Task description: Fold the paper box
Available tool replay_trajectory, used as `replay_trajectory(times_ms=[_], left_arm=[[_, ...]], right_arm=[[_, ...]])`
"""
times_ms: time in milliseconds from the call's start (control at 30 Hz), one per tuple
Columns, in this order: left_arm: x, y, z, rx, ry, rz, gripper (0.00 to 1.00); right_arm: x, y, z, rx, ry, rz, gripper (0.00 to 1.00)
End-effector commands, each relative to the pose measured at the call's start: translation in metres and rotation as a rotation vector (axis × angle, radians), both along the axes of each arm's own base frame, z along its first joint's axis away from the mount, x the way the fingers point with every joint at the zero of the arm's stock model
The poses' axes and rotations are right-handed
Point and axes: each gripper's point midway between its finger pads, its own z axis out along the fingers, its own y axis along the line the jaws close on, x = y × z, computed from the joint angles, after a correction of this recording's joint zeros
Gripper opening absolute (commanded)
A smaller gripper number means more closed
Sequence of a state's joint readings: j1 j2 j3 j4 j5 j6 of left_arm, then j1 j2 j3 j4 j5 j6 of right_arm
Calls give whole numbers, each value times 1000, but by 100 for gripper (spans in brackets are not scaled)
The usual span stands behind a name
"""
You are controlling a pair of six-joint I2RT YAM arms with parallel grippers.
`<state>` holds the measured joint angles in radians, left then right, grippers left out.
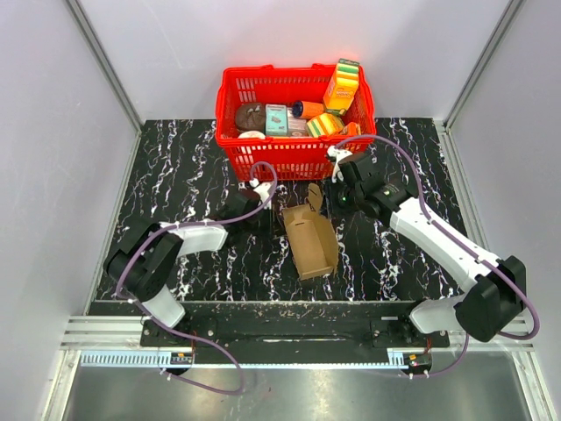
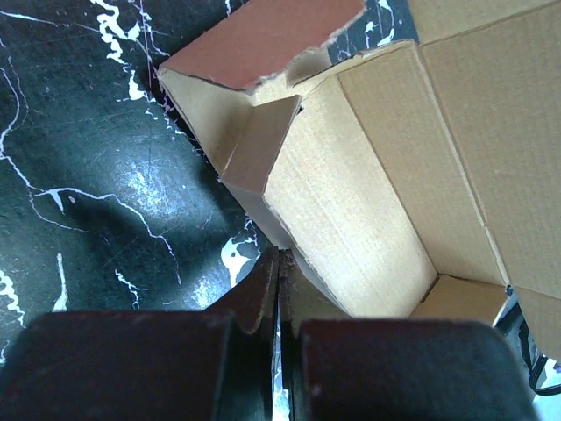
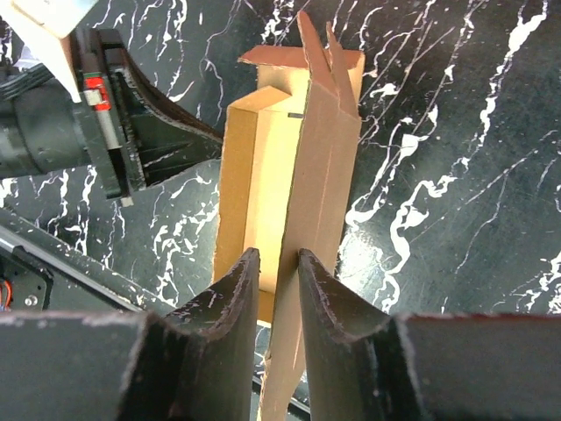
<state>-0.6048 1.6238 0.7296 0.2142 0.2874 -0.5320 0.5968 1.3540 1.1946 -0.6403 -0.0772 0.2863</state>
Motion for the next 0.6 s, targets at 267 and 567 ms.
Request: replay_trajectory(times_ms=[267, 567], left_arm=[[7, -19, 3, -70, -4, -29, 0], [5, -11, 5, -30, -7, -8, 0]], right_arm=[[-3, 9, 2, 60, 0, 34, 28], [-4, 7, 4, 57, -12, 35, 36]])
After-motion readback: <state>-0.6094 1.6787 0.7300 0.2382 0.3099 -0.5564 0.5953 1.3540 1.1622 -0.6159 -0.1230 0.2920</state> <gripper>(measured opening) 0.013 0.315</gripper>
